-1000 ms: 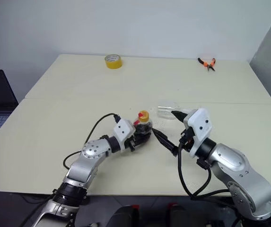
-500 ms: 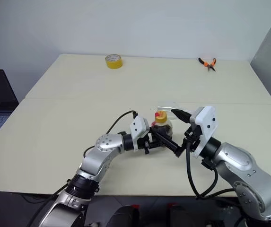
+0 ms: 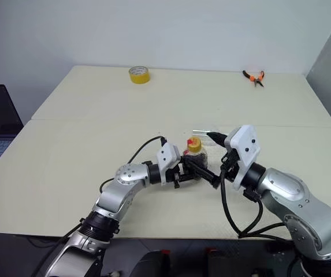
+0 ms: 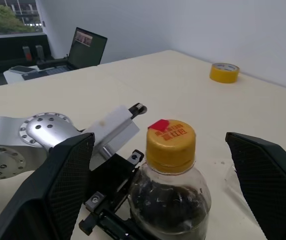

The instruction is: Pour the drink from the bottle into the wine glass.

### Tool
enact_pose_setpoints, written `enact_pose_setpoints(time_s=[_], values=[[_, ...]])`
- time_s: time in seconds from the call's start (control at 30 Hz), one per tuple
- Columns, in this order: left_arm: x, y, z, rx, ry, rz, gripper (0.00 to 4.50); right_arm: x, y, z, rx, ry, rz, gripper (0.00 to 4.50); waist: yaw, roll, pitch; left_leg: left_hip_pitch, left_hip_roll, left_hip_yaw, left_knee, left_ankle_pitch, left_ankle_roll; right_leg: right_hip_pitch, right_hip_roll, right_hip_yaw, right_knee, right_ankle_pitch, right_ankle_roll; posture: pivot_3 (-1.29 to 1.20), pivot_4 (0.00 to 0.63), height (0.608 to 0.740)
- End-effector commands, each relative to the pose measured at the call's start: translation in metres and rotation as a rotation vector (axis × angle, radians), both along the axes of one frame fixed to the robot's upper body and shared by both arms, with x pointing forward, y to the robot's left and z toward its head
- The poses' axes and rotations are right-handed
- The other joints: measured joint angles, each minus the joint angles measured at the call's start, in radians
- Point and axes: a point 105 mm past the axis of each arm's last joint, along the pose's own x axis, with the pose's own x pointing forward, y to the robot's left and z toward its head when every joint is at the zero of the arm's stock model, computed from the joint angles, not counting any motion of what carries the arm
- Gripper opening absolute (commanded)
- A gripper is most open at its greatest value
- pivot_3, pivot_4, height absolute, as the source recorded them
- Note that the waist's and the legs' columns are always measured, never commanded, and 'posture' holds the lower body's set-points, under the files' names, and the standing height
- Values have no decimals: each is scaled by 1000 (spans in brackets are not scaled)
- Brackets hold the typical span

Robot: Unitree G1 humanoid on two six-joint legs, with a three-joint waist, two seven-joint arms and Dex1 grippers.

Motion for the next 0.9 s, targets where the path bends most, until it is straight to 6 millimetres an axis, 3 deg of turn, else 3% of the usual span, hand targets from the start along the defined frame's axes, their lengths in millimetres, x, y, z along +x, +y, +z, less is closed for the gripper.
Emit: enact_pose_setpoints(time_s=[0.03, 0.13, 0.23, 0.47, 0.5, 0.7, 0.9], values=[[-4, -8, 13, -21, -67, -40, 1974, 7, -2, 7, 6, -34, -37, 4500, 0, 0, 0, 0, 0, 0, 0, 0, 0, 0, 0, 0, 0, 0, 0, 0, 150, 740], [-4, -9, 13, -19, -71, -41, 1974, 11, -3, 6, -3, -35, -55, 4500, 0, 0, 0, 0, 0, 0, 0, 0, 0, 0, 0, 0, 0, 0, 0, 0, 150, 740], [-4, -10, 13, -17, -76, -42, 1974, 15, -5, 7, 1, -41, -72, 3878, 0, 0, 0, 0, 0, 0, 0, 0, 0, 0, 0, 0, 0, 0, 0, 0, 150, 740], [-4, -9, 12, -14, -80, -38, 1947, 13, -2, 7, -8, -37, -57, 1375, 0, 0, 0, 0, 0, 0, 0, 0, 0, 0, 0, 0, 0, 0, 0, 0, 150, 740], [-4, -9, 12, -13, -80, -38, 1947, 13, -2, 7, -7, -36, -56, 1223, 0, 0, 0, 0, 0, 0, 0, 0, 0, 0, 0, 0, 0, 0, 0, 0, 150, 740], [-6, -9, 12, -15, -74, -44, 1679, 14, -5, 10, -15, -41, -15, 1225, 0, 0, 0, 0, 0, 0, 0, 0, 0, 0, 0, 0, 0, 0, 0, 0, 150, 740], [-17, -12, 15, -33, -47, -111, 1465, 32, -34, -6, -324, -17, 232, 1225, -1, 1, 2, 0, -1, 0, 0, 0, 1, 1, 0, 0, -2, 0, 0, 0, 150, 740]])
